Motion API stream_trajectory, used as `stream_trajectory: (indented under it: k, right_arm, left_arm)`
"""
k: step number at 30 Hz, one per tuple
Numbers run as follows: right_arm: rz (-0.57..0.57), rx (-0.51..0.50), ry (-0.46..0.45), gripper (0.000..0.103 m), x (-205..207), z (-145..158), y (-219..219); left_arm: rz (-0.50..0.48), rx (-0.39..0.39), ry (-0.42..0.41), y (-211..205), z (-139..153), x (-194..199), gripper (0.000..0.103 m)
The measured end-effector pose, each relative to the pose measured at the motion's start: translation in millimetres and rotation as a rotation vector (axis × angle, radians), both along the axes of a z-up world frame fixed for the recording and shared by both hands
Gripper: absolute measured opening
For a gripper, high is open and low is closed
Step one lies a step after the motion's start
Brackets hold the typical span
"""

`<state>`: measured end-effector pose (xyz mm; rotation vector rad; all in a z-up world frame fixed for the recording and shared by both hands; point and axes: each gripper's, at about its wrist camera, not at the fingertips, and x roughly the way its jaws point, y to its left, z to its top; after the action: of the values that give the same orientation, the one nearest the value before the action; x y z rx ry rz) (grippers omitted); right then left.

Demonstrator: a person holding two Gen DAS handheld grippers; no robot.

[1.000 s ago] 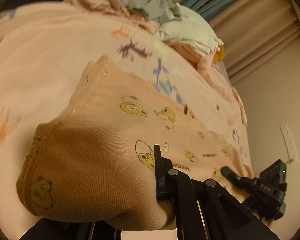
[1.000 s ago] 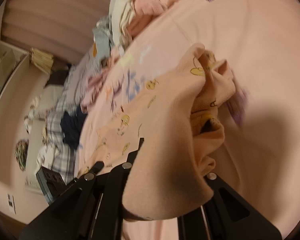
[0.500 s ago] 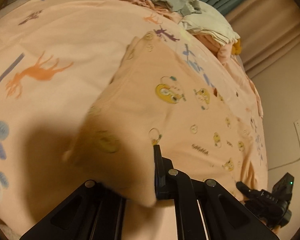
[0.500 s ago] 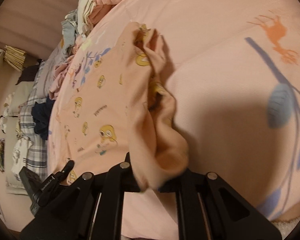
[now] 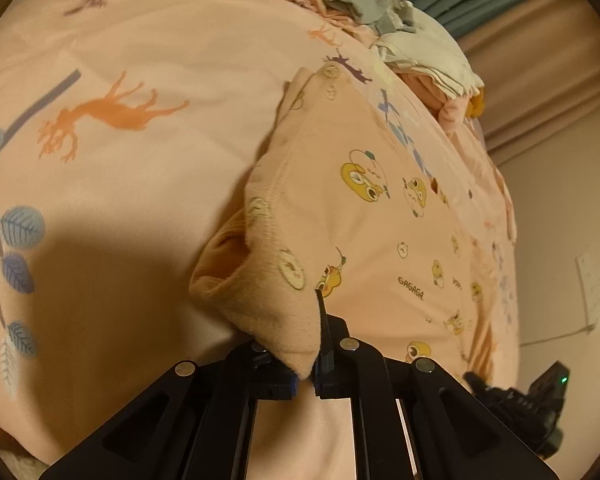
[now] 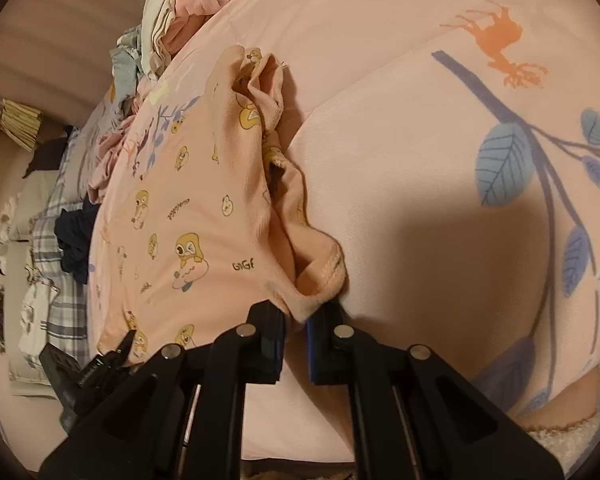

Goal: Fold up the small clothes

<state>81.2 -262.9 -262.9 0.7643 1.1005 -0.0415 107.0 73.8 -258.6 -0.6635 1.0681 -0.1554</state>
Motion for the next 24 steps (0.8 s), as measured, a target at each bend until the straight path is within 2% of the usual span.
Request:
stream_trajectory:
  k: [2, 9, 13, 24]
  right_arm:
    - [0.003, -0.025, 0.006, 0.006, 0, 2, 2]
    - [0.023, -0.096, 0.009, 0.006, 1, 2, 7]
    - [0.04, -0.145, 0.014, 0.006, 3, 2, 10]
    - [0.04, -0.159, 0.009, 0.006, 1, 1, 12]
  left_arm:
    - [-0.005, 0.004, 0.004, 0, -1, 0, 0.009]
    - [-0.02, 0.092, -0.019, -10, 2, -2, 0.009]
    - [-0.028, 0.095, -0.02, -8, 1, -2, 0.009]
    - [-0.028, 0.109, -0.017, -9, 3, -3, 0.009]
